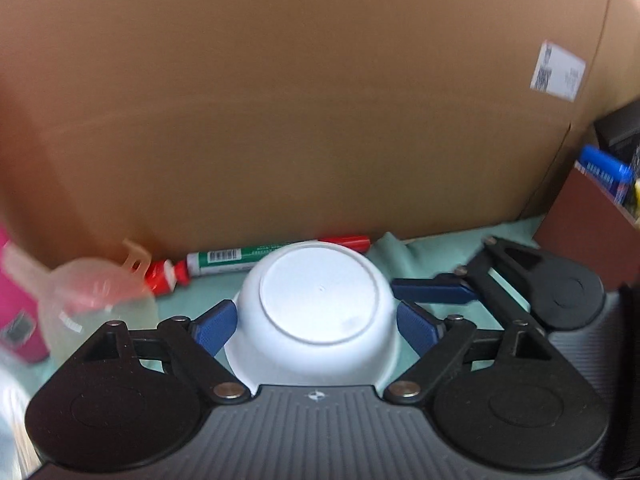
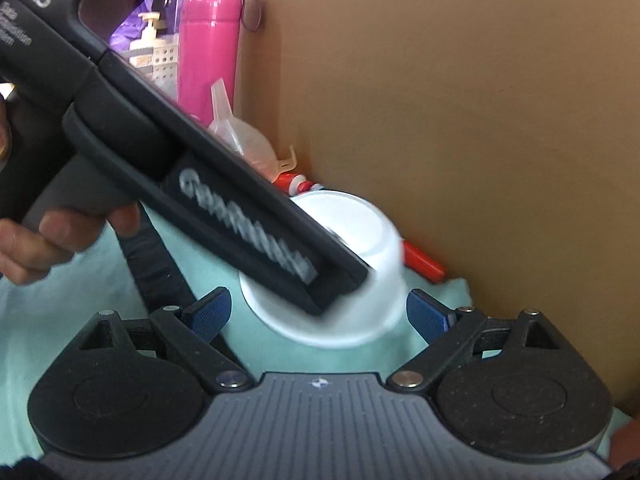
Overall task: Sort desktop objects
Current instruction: 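Close the left gripper on the bowl rim and lift it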
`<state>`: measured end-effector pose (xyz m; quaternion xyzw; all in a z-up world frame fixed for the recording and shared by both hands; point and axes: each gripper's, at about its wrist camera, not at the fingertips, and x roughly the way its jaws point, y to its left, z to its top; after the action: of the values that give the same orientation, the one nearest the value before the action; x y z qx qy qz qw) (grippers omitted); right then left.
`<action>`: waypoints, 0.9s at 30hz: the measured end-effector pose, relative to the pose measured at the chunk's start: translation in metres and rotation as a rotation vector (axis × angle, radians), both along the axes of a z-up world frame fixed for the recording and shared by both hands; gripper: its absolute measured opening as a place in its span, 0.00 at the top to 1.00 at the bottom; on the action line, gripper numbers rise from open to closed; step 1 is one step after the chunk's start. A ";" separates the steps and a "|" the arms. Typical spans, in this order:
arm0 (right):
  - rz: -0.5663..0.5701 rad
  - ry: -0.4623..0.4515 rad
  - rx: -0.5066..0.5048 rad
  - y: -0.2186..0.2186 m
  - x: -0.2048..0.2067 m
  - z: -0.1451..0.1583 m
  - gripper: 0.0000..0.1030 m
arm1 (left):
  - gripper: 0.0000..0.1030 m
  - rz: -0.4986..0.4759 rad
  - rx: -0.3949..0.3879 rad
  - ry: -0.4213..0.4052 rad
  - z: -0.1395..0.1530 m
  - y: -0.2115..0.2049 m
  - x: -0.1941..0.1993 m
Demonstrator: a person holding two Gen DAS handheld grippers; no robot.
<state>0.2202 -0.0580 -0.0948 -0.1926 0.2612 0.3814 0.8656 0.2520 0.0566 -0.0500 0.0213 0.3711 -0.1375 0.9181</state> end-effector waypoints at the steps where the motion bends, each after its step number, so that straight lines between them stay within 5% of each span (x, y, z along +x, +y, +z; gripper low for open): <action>1: -0.006 -0.002 -0.025 0.005 0.005 -0.003 0.09 | 0.09 -0.005 -0.016 0.006 -0.002 0.003 0.004; 6: -0.042 0.074 0.022 0.004 0.023 -0.008 0.05 | 0.05 0.011 -0.075 0.017 -0.010 0.012 0.012; 16: -0.074 0.038 0.015 -0.013 -0.012 -0.005 0.10 | 0.06 0.026 -0.089 -0.013 -0.004 0.002 -0.022; 27: -0.161 -0.125 0.115 -0.066 -0.085 0.054 0.10 | 0.06 -0.015 -0.024 -0.222 0.075 -0.052 -0.097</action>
<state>0.1349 -0.1237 -0.0411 -0.1444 0.1989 0.3122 0.9177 0.1551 0.0044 0.0247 0.0281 0.2652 -0.1455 0.9527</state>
